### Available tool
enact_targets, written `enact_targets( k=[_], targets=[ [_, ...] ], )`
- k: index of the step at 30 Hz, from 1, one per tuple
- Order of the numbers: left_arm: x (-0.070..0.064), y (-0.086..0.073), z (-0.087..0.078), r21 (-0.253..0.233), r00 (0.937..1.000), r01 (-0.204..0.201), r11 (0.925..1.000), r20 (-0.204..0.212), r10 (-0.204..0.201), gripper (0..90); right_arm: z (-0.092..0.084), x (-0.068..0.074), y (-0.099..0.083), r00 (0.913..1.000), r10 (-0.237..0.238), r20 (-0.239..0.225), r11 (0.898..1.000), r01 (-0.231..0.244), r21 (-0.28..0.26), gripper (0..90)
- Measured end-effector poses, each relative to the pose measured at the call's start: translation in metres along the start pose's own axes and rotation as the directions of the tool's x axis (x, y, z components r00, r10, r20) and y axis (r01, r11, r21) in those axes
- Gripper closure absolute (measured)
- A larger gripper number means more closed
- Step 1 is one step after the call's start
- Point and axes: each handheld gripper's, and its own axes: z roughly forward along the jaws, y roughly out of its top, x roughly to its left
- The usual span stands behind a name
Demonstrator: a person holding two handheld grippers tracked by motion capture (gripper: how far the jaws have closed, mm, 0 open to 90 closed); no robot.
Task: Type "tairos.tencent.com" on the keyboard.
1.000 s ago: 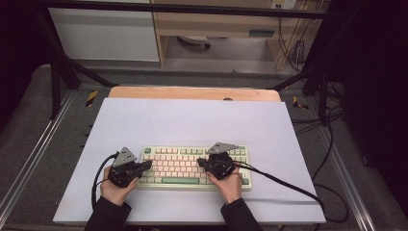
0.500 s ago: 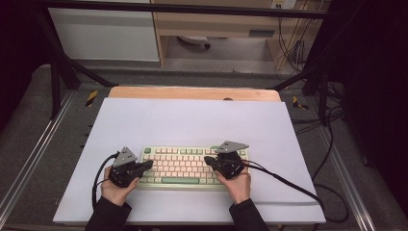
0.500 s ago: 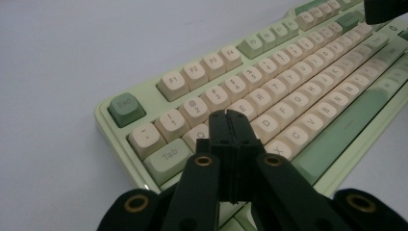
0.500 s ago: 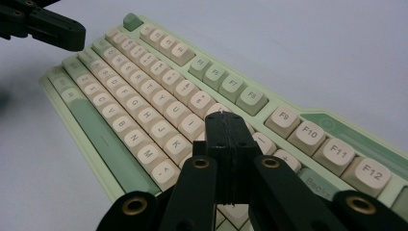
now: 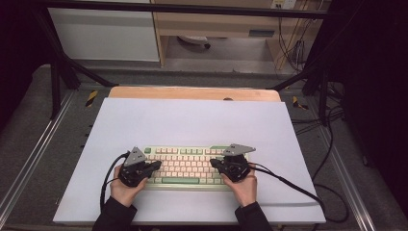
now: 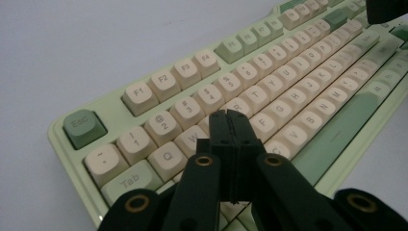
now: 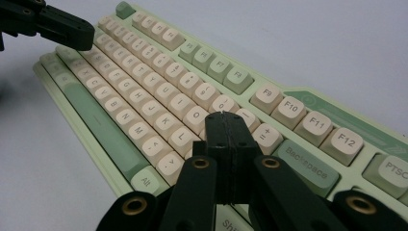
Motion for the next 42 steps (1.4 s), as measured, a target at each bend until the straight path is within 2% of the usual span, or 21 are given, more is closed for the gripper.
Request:
enact_targets(
  k=[15,29,42],
  targets=[
    [0.0,-0.004,0.008,0.033,1.0,-0.002,0.9995,-0.007,0.002,90.0,-0.001,-0.001,-0.003,1.0,-0.005,0.001,1.0,0.005,0.007,90.0],
    [-0.001,-0.007,0.011,0.037,0.9999,-0.009,0.9993,-0.009,0.01,90.0,-0.001,0.0,-0.004,1.0,-0.004,0.003,1.0,0.004,0.007,90.0],
    [0.001,-0.004,-0.003,0.009,1.0,-0.008,0.9999,-0.005,0.008,90.0,-0.002,0.003,-0.004,0.9998,-0.004,-0.017,1.0,0.004,-0.004,90.0]
  ],
)
